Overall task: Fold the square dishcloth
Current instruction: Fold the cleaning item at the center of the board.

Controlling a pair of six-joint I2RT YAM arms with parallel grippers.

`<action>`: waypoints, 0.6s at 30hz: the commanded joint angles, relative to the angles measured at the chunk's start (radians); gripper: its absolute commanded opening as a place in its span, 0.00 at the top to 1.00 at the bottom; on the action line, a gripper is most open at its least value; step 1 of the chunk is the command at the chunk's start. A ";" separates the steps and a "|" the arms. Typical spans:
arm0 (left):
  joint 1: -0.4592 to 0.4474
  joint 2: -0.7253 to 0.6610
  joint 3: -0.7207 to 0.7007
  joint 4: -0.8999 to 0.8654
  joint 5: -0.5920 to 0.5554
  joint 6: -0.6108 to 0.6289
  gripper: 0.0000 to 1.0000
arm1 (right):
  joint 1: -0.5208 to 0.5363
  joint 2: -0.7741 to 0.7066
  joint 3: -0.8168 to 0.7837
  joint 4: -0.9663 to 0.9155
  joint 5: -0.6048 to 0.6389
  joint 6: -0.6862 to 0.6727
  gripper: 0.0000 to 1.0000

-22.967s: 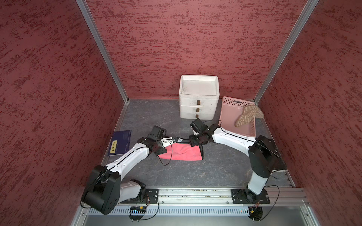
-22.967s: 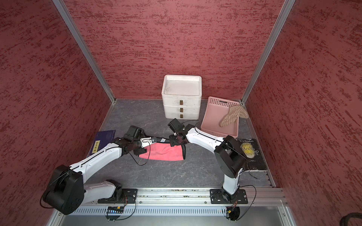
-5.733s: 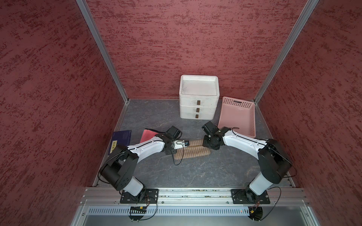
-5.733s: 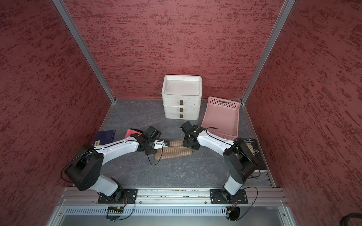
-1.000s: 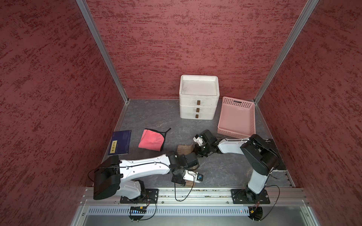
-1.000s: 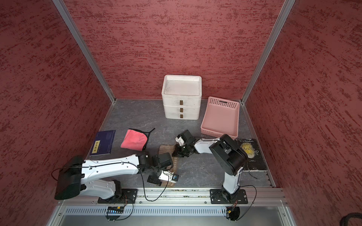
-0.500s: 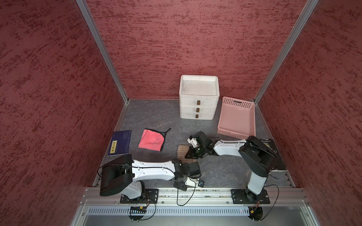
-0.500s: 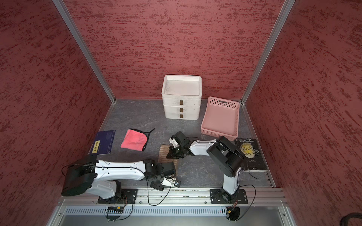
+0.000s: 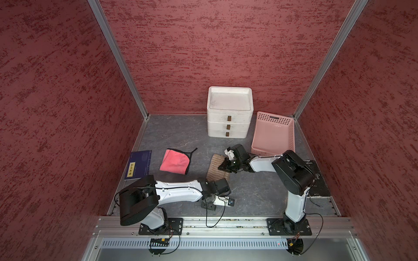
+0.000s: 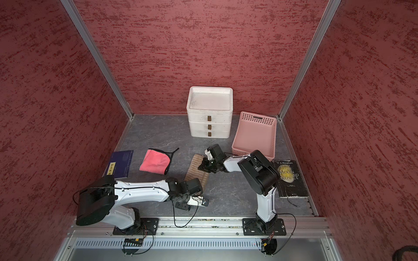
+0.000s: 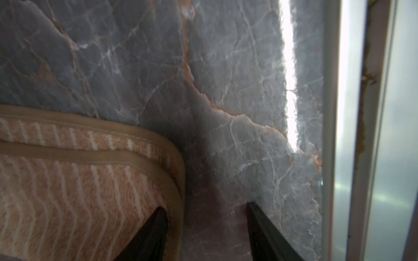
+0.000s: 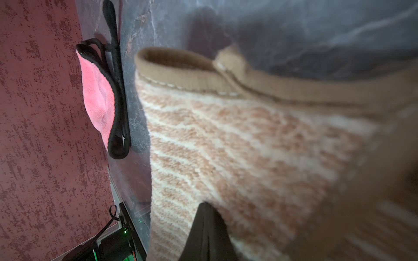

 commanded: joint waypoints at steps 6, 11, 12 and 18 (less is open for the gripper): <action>0.067 -0.028 -0.032 0.057 -0.050 0.079 0.41 | -0.002 0.043 -0.025 -0.122 0.096 -0.055 1.00; 0.065 0.003 -0.026 0.048 -0.038 0.092 0.42 | -0.003 0.025 -0.021 -0.144 0.095 -0.069 1.00; 0.065 0.021 -0.027 0.049 -0.041 0.091 0.43 | -0.003 0.020 -0.022 -0.147 0.094 -0.070 1.00; 0.070 0.096 -0.061 0.147 -0.080 0.120 0.58 | 0.011 0.009 -0.002 -0.185 0.084 -0.092 1.00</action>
